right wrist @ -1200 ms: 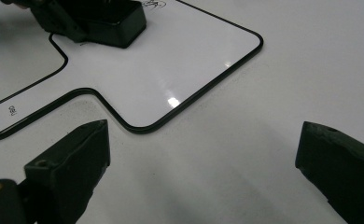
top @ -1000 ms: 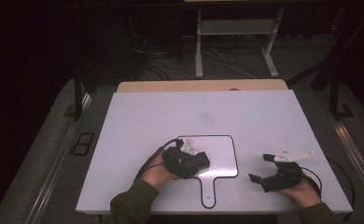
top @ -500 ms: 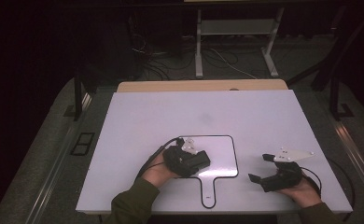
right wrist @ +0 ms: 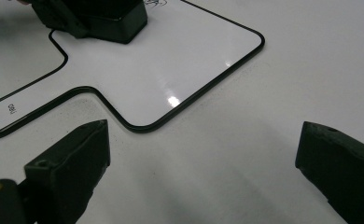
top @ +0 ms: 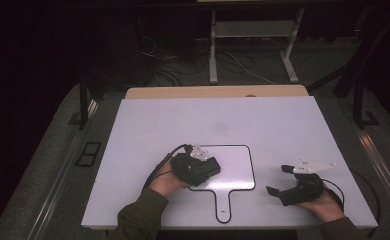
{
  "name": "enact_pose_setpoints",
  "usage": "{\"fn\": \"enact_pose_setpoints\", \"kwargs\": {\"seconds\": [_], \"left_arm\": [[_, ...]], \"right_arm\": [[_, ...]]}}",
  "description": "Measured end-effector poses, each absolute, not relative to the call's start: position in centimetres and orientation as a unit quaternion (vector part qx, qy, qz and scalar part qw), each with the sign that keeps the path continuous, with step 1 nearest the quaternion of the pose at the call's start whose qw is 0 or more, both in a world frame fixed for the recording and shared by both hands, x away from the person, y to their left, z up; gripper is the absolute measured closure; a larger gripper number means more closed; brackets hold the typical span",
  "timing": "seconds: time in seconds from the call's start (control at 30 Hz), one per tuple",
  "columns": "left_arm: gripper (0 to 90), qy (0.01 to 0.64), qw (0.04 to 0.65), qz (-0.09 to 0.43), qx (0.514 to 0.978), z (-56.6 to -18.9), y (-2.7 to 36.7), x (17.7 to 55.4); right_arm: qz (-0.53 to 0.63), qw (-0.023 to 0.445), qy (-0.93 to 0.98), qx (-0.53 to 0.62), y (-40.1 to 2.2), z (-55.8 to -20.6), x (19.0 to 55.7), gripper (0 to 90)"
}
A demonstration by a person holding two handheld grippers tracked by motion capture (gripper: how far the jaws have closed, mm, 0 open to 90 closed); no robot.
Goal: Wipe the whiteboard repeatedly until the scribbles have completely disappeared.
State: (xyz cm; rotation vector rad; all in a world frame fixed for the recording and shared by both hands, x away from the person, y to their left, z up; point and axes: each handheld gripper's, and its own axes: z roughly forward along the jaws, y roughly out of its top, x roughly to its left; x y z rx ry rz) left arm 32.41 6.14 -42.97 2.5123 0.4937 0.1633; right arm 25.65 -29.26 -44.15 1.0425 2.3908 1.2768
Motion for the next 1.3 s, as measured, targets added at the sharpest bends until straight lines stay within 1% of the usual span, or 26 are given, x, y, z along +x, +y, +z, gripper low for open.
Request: {"fn": "enact_pose_setpoints", "kwargs": {"seconds": [0.1, 0.5, 0.63, 0.7, 0.97, 1.17, 1.3], "left_arm": [[39.0, 0.176, 0.286, 0.055, 0.940, -43.0, 5.6, 32.1], [38.5, 0.193, 0.308, 0.029, 0.931, -43.1, 5.9, 32.5], [38.8, 0.194, 0.302, 0.037, 0.933, -43.1, 6.0, 32.6], [38.9, 0.196, 0.295, 0.049, 0.934, -43.0, 6.1, 32.9], [39.0, 0.222, 0.295, 0.070, 0.927, -43.1, 6.6, 35.4], [39.0, 0.236, 0.296, 0.071, 0.923, -43.2, 6.6, 37.1], [38.9, 0.227, 0.291, 0.070, 0.927, -43.1, 6.2, 36.5]], "right_arm": [[0.437, 0.119, 0.818, 0.355, -29.2, -44.1, 25.6, 1.9], [0.437, 0.117, 0.818, 0.355, -29.3, -44.2, 25.6, 1.9], [0.437, 0.117, 0.818, 0.355, -29.3, -44.2, 25.6, 1.9], [0.437, 0.117, 0.818, 0.355, -29.3, -44.2, 25.6, 1.9], [0.436, 0.117, 0.818, 0.357, -29.3, -44.2, 25.7, 1.9], [0.437, 0.118, 0.817, 0.357, -29.4, -44.2, 25.7, 1.9], [0.437, 0.118, 0.817, 0.358, -29.4, -44.2, 25.7, 1.9]]}}
